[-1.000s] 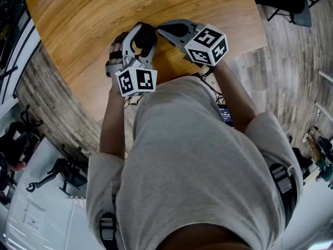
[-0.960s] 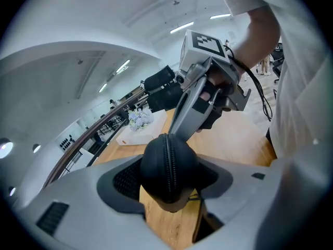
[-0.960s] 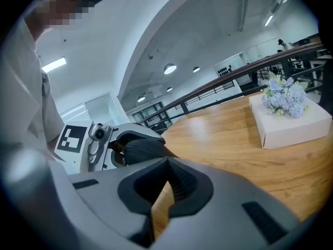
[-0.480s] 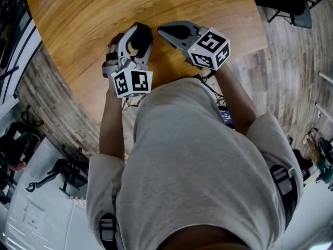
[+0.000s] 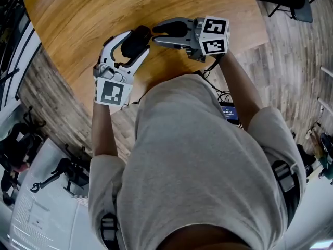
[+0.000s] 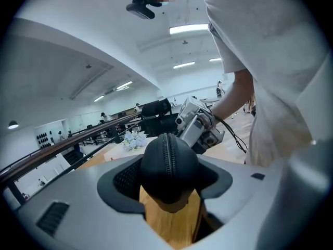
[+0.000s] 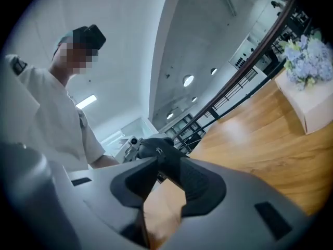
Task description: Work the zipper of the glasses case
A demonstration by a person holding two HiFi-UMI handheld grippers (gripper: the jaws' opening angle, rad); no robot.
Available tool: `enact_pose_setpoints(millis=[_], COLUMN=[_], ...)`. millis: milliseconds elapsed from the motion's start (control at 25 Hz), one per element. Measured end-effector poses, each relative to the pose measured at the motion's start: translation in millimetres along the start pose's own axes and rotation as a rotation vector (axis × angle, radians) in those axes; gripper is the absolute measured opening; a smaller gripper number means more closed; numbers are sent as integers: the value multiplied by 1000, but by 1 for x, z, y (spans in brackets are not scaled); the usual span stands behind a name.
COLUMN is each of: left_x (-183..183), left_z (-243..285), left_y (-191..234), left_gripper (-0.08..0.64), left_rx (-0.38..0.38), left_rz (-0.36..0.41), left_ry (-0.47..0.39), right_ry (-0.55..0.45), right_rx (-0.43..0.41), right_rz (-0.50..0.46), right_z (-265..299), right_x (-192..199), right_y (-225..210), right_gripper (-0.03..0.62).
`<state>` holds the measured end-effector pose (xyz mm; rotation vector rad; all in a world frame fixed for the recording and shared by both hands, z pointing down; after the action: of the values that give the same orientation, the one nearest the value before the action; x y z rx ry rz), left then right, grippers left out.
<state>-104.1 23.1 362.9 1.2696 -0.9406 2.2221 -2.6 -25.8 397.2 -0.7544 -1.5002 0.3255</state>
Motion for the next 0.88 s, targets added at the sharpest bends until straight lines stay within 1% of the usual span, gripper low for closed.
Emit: enact_pose_setpoints(millis=[80,160,280,360,440,560,640,720,800,880], left_x=[-1,-2,-1,1,3,5,6,6,5,3], left_z=[-2,-2,-2,-2,-1,0,0,-1,-1,-4], left_y=[-1,-2,-3,-5,-6,-7,-8,-10,-13,-15], left_gripper=[272,272,272,272,272,272,272,272,272,272], left_rx=[11,16,9,0,-2,9,31,65,110,155], left_rz=[0,-1,-8,-9,-5,-12,-21,-35,-57,-85], left_ry=[-3,-3,-2,6,14,22,23,19,8,-1], right_ry=[-22,-32,-34,-17,16,99,166,207,225,238], right_rx=[-31,-39,-33,-12,30,120,147,128,75,17], right_rz=[24,40,53,33,-30,-198,-300,-341,-335,-325], right_z=[5,8,9,10,11,12,13,13,13,14], right_x=[2,3,4,5,5,3,3,4,7,8], right_y=[3,3,1,2,4,10,14,17,20,25], right_gripper=[135,135,135,132,126,123,123,118,112,89])
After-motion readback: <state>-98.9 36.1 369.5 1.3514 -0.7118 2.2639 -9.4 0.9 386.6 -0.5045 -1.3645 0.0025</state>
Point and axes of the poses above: the fingertips, and each gripper's own axes: z forward along the fingers, y to its left, x out of its underside, the point moved 5 cm from there along -z, backward along the fingers, and after that the axes turned 9 degrees about -x, right-handed, at the moved point
